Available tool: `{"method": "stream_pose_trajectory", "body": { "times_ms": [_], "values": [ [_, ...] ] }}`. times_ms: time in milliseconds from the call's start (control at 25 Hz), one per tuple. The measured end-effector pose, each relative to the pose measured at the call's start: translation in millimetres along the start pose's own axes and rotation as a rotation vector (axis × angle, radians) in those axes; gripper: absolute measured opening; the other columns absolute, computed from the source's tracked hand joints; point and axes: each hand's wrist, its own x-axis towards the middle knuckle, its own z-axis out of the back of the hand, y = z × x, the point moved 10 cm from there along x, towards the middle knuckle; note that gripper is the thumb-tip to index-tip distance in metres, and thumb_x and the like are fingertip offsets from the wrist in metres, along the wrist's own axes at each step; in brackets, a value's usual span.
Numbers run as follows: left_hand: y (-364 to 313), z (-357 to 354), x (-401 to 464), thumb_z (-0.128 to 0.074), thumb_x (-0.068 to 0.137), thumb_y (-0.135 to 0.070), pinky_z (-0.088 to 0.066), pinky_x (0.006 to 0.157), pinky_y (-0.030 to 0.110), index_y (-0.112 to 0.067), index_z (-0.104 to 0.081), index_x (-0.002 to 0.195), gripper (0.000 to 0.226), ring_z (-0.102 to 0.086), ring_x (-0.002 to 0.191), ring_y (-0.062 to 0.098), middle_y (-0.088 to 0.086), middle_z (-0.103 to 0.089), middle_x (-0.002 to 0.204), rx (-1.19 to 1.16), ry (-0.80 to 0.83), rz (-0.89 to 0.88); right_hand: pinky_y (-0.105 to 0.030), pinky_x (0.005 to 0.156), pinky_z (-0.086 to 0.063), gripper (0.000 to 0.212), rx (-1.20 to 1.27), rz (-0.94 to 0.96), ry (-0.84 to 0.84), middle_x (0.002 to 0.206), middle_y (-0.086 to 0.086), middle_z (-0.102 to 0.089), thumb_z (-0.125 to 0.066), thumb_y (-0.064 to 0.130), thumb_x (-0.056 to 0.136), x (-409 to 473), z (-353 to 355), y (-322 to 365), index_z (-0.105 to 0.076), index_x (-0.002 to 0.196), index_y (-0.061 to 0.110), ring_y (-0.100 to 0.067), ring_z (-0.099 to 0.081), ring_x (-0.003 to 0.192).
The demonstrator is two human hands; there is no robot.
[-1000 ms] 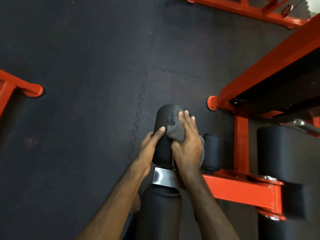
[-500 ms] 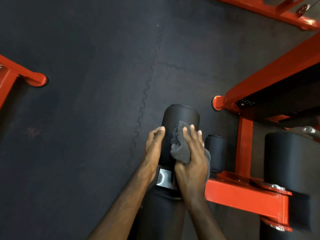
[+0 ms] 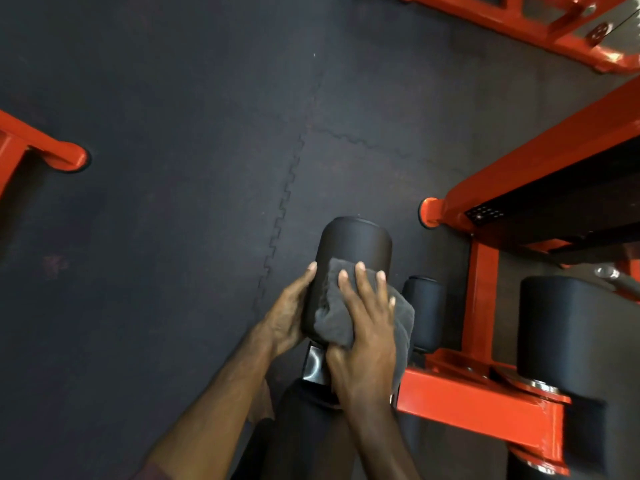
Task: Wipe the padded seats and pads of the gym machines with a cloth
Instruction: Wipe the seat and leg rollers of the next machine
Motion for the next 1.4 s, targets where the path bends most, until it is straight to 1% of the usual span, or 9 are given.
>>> {"method": "stream_pose_trajectory", "body": {
  "times_ms": [280,480,600,760,880,960,1080,1200,1400],
  "values": [
    [-2,6,2,-0.067,0.097,-0.056,-0.048,0.114,0.044,-0.016,-0.075,0.13,0.053,-0.068,0.125,0.025,0.012,-0.073,0.131,0.151,-0.126,-0.144,-0.053,0.129,-0.016,0.088,0.053,-0.13,-0.066,0.169,0.001,-0.034,-0.047,0.02,0.066,104,15,-14,-0.051,0.154,0.024,-0.027,-0.018,0.161],
    [-21,9,-11,-0.08,0.089,-0.046,-0.054,0.082,0.017,-0.018,-0.07,0.118,0.041,-0.072,0.094,0.002,-0.001,-0.076,0.108,0.317,-0.399,-0.35,-0.061,0.127,-0.02,0.085,0.08,-0.038,-0.048,0.171,0.0,-0.03,-0.051,0.023,0.072,5,10,0,-0.046,0.157,0.021,-0.026,-0.015,0.162],
    [-19,1,-24,-0.072,0.093,-0.058,-0.051,0.098,0.014,-0.028,-0.058,0.141,0.058,-0.065,0.115,-0.004,-0.013,-0.068,0.128,0.491,-0.428,-0.387,-0.061,0.125,-0.024,0.079,0.183,-0.09,-0.096,0.168,0.0,-0.036,-0.048,0.016,0.074,8,17,-11,-0.052,0.153,0.018,-0.023,-0.02,0.161],
    [-11,2,-20,-0.059,0.073,-0.086,-0.04,0.122,0.038,-0.041,-0.036,0.161,0.101,-0.048,0.144,0.007,-0.009,-0.049,0.159,0.605,-0.427,-0.405,-0.056,0.128,-0.022,0.088,0.175,-0.115,-0.11,0.166,0.0,-0.04,-0.036,0.03,0.066,98,21,-21,-0.055,0.151,0.021,-0.026,-0.022,0.16],
    [-9,2,-26,-0.062,0.083,-0.075,-0.038,0.121,0.031,-0.039,-0.041,0.159,0.087,-0.046,0.142,0.003,-0.015,-0.047,0.156,0.611,-0.455,-0.402,-0.051,0.13,-0.016,0.086,0.14,-0.077,-0.046,0.168,0.003,-0.036,-0.039,0.029,0.069,77,14,-15,-0.053,0.153,0.023,-0.023,-0.017,0.161],
    [-15,18,-29,-0.066,0.1,-0.044,-0.047,0.112,0.028,-0.025,-0.059,0.146,0.05,-0.058,0.135,0.012,-0.003,-0.061,0.148,0.365,-0.476,-0.42,-0.056,0.129,-0.012,0.079,0.027,0.026,0.056,0.171,0.005,-0.03,-0.048,0.027,0.076,22,5,-1,-0.049,0.155,0.025,-0.024,-0.011,0.162],
    [-7,21,-14,-0.065,0.102,-0.046,-0.05,0.112,0.039,-0.014,-0.067,0.137,0.048,-0.066,0.129,0.023,0.012,-0.068,0.139,0.047,-0.258,-0.206,-0.057,0.128,-0.009,0.078,-0.038,0.123,0.111,0.171,0.009,-0.028,-0.065,0.025,0.079,-4,1,1,-0.049,0.155,0.027,-0.024,-0.01,0.163],
    [-4,-5,-10,-0.051,0.107,-0.051,-0.049,0.113,0.038,-0.012,-0.063,0.143,0.054,-0.064,0.132,0.022,0.011,-0.068,0.141,0.039,-0.005,-0.027,-0.055,0.13,-0.007,0.09,-0.041,0.092,0.105,0.171,0.006,-0.03,-0.057,0.016,0.066,55,2,-5,-0.05,0.155,0.027,-0.025,-0.006,0.163],
    [-4,1,-10,-0.064,0.099,-0.055,-0.049,0.113,0.041,-0.015,-0.071,0.135,0.054,-0.069,0.125,0.023,0.011,-0.073,0.133,0.118,-0.048,-0.01,-0.052,0.131,-0.007,0.093,0.07,0.003,0.028,0.171,0.004,-0.029,-0.053,0.011,0.064,62,10,-4,-0.049,0.156,0.023,-0.024,-0.008,0.163]
  ]
}}
